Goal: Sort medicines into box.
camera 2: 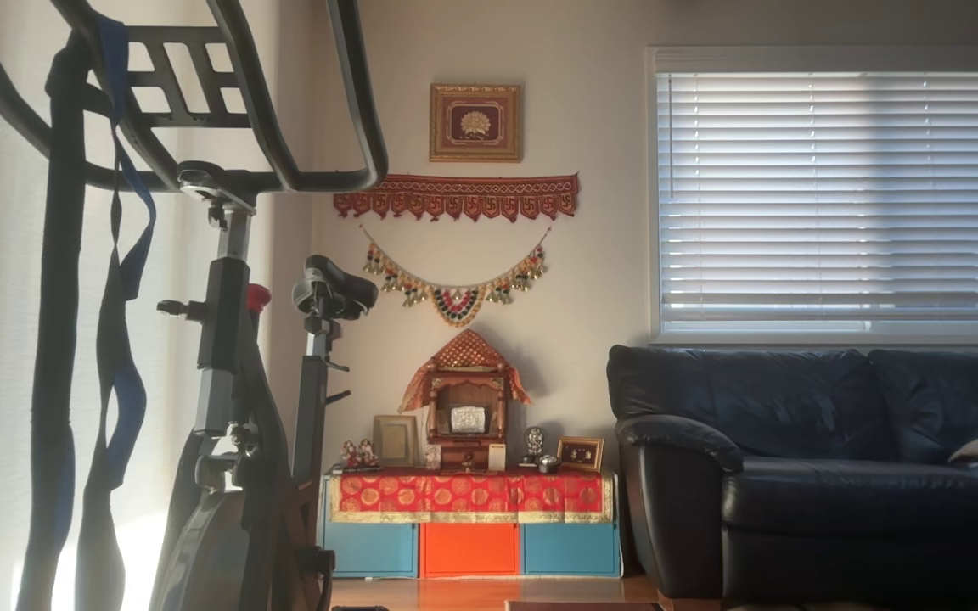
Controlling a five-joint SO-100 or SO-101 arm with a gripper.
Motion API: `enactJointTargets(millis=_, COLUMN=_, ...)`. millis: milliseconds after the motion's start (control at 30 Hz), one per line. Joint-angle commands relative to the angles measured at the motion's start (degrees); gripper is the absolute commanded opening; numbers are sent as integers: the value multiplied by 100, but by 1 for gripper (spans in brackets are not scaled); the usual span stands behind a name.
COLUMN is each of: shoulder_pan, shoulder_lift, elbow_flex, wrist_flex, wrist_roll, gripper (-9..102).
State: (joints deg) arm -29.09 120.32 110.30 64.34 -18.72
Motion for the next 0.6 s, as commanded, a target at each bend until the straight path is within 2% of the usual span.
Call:
enactJointTargets(millis=0, shoulder_pan=308, shoulder_lift=211, elbow_flex=-800, wrist_flex=88, wrist_roll=105, gripper=1)
enactJointTargets(millis=300, shoulder_pan=1292, shoulder_lift=-1143, elbow_flex=-2514, wrist_flex=466, wrist_roll=1011, gripper=1)
enactJointTargets(millis=433, shoulder_pan=1477, shoulder_lift=-1828, elbow_flex=-3410, wrist_flex=958, wrist_roll=1380, gripper=1)
enactJointTargets(millis=567, shoulder_pan=1494, shoulder_lift=-2268, elbow_flex=-3832, wrist_flex=984, wrist_roll=1477, gripper=1)
